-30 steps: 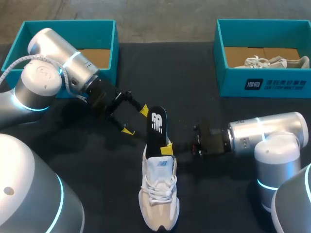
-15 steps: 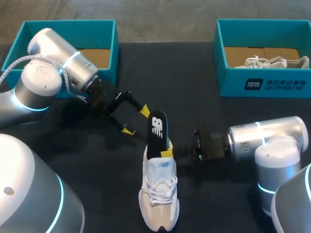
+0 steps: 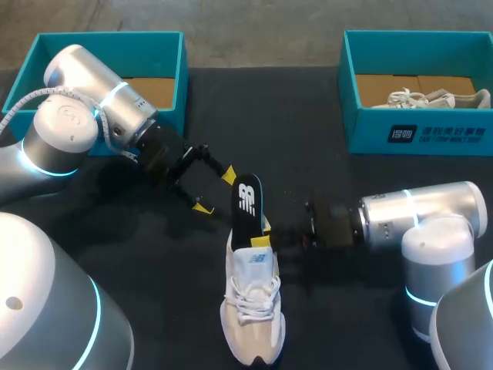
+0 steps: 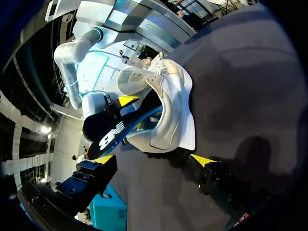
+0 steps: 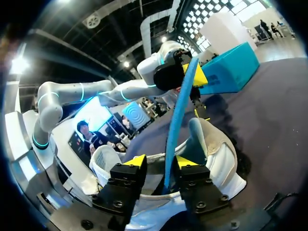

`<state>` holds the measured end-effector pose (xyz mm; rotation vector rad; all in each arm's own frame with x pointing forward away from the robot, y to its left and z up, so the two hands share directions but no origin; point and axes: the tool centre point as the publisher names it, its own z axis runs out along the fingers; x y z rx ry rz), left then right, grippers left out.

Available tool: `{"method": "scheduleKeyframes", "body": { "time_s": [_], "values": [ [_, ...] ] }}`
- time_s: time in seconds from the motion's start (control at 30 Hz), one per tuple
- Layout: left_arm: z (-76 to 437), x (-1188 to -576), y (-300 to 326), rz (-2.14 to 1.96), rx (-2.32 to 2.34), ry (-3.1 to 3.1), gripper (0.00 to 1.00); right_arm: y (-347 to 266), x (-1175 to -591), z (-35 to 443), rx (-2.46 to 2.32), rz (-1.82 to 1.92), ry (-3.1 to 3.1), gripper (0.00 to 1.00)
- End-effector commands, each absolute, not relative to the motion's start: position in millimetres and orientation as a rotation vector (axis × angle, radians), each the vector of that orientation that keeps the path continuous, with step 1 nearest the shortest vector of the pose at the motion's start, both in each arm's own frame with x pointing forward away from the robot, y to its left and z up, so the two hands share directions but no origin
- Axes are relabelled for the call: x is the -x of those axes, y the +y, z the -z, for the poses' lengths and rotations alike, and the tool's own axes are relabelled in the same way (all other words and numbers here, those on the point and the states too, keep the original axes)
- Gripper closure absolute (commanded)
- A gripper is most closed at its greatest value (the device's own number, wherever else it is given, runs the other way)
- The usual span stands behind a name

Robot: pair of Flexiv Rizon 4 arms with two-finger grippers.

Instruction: Take the shoe out of the shoebox, open the shoe tongue, remove and reinsert the insole, then place the shoe into the shoebox

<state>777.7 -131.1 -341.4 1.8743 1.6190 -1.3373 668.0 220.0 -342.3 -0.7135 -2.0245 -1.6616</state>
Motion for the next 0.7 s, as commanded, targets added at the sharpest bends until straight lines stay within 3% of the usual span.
{"method": "scheduleKeyframes", "body": {
  "time_s": [0.03,0.33,0.57,0.63,0.7],
  "values": [
    [342,-778,-131,1.337,-1.875,1.618,0.00,226,-674,338,0.709,1.642,-2.040,0.50],
    [342,-778,-131,1.337,-1.875,1.618,0.00,232,-687,330,0.689,1.650,-2.047,0.52],
    [342,-778,-131,1.337,-1.875,1.618,0.00,235,-692,324,0.681,1.655,-2.053,0.63],
    [342,-778,-131,1.337,-1.875,1.618,0.00,234,-692,323,0.684,1.657,-2.054,0.68],
    [342,-778,-131,1.337,-1.875,1.618,0.00,233,-694,323,0.694,1.653,-2.061,0.98]
  ]
}}
